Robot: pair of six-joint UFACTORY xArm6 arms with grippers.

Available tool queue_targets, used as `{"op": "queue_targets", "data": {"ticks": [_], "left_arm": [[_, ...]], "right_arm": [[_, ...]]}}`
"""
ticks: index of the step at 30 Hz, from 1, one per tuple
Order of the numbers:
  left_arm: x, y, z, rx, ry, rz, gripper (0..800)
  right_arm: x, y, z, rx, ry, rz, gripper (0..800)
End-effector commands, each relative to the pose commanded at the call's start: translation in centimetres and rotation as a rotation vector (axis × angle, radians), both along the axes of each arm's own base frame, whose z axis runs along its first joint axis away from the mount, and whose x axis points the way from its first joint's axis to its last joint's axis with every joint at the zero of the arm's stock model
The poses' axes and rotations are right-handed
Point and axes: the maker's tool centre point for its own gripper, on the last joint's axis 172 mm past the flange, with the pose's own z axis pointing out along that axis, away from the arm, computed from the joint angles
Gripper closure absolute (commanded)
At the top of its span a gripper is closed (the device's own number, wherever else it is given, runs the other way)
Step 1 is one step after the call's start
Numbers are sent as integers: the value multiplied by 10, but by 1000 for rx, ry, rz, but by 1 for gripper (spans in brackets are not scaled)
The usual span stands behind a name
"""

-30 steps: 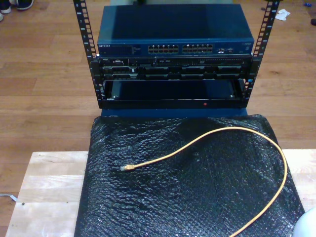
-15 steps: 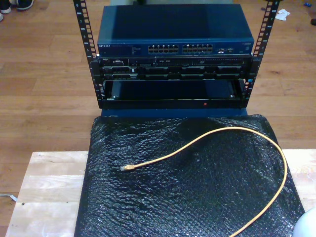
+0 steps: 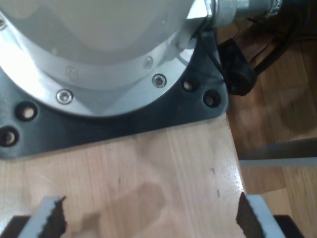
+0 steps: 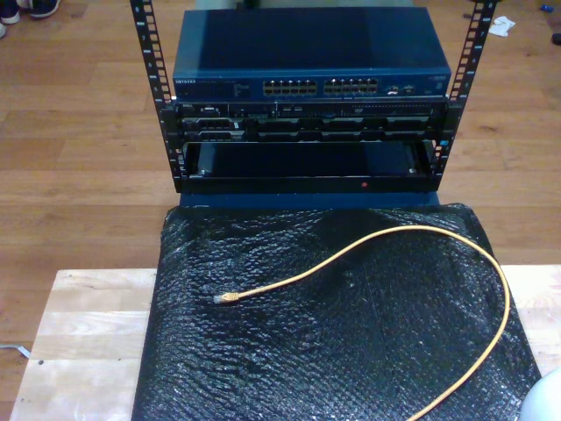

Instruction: Grab the cable and plug it in

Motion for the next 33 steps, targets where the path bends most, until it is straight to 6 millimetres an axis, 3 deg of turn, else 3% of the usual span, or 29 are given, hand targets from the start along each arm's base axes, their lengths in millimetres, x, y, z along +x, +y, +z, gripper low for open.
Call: {"op": "queue_targets", "data": {"ticks": [17, 24, 28, 33], "left_arm": [[0, 1, 2, -2, 0, -3, 0], [-3, 3, 23, -38, 23, 5, 0], [-2, 8, 28, -31, 24, 4, 0], [0, 19, 54, -43, 37, 17, 0]], "right_arm": [[1, 1, 6, 21, -1, 5, 2], [4, 0, 47, 117, -6, 12, 2], [7, -9, 70, 119, -3, -18, 2], [11, -33, 99, 76, 1, -89, 2]]}}
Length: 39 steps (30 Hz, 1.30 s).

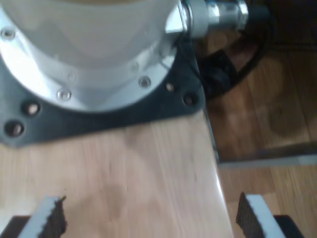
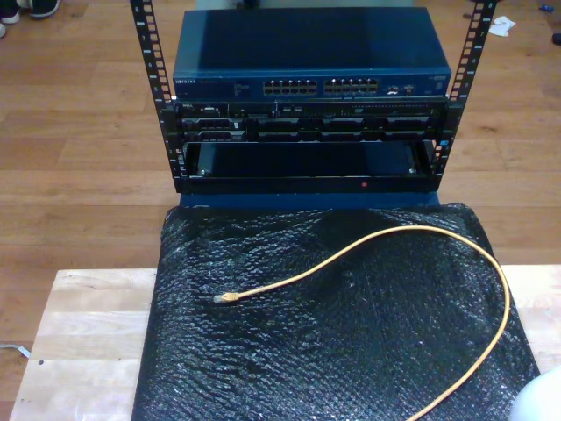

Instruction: Grab the cable and plug it in

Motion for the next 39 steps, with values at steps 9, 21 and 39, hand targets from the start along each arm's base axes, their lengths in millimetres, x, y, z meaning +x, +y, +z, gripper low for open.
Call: {"op": "queue_targets", "data": {"ticks": [9, 21, 39], "left_arm": [[52, 9, 62, -47, -96, 48, 0], [103, -16, 107, -112, -118, 102, 0], [162, -55, 128, -152, -113, 176, 0]], "right_arm": [[20, -27, 52, -22, 11, -118, 2], [131, -38, 134, 91, -18, -225, 2], [237, 2, 236, 368, -75, -269, 2]]}}
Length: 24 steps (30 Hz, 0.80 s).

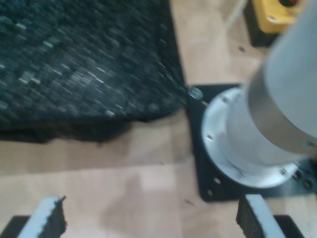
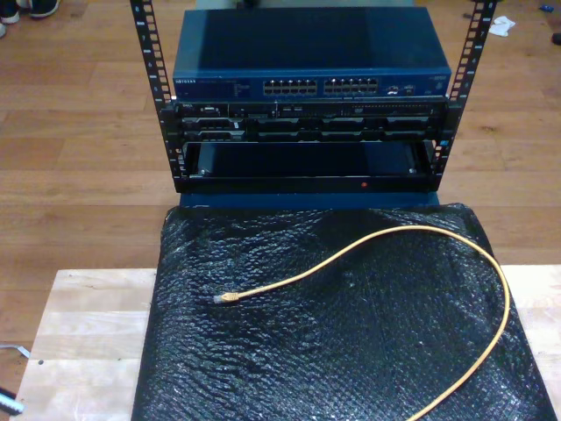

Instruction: Grab the cable and plug it in

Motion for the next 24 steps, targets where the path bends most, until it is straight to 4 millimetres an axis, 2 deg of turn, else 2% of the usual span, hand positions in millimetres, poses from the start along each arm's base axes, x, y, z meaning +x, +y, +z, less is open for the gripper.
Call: {"op": "queue_targets", "data": {"ticks": [4, 10, 15, 24], "left_arm": [[10, -7, 7, -15, -14, -2, 0], [14, -14, 8, -18, 6, 0, 0], [25, -22, 11, -52, -27, 21, 0], [30, -41, 5, -88, -4, 11, 0]], "right_arm": [[12, 8, 7, -1, 12, 4, 3], [32, 17, 21, 21, 8, 11, 2], [50, 29, 35, 68, 2, 5, 3], [69, 69, 55, 159, -2, 41, 3]]}}
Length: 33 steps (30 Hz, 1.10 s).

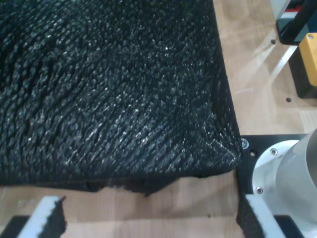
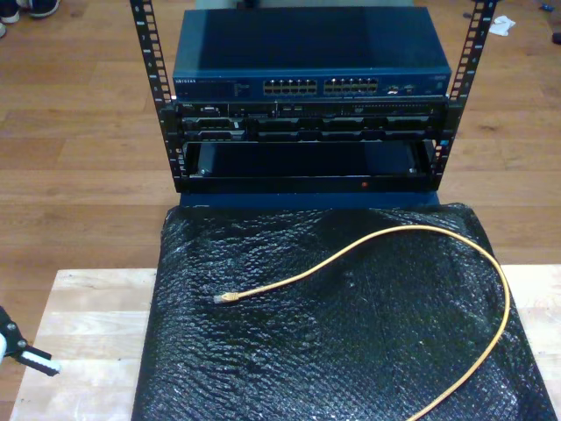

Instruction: Grab the cable and plug it in

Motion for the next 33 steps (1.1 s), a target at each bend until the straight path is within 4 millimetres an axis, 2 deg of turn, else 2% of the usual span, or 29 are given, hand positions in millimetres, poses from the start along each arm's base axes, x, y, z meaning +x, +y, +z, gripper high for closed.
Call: {"op": "queue_targets", "data": {"ticks": [9, 14, 21, 27, 33], "left_arm": [[8, -19, -1, -16, 22, -7, 0], [30, -9, -6, 20, -21, 66, 0], [28, -10, -21, 19, 2, 91, 0], [29, -7, -24, 26, 2, 93, 0], [31, -2, -34, 39, 5, 112, 0]], "right_arm": [[17, 34, 6, 35, 31, 21, 2], [25, 55, 10, 28, 52, 46, 3], [47, 86, 5, -2, 66, 62, 3], [66, 120, -16, -62, 81, 103, 3], [87, 159, -60, -204, 104, 126, 3]]}}
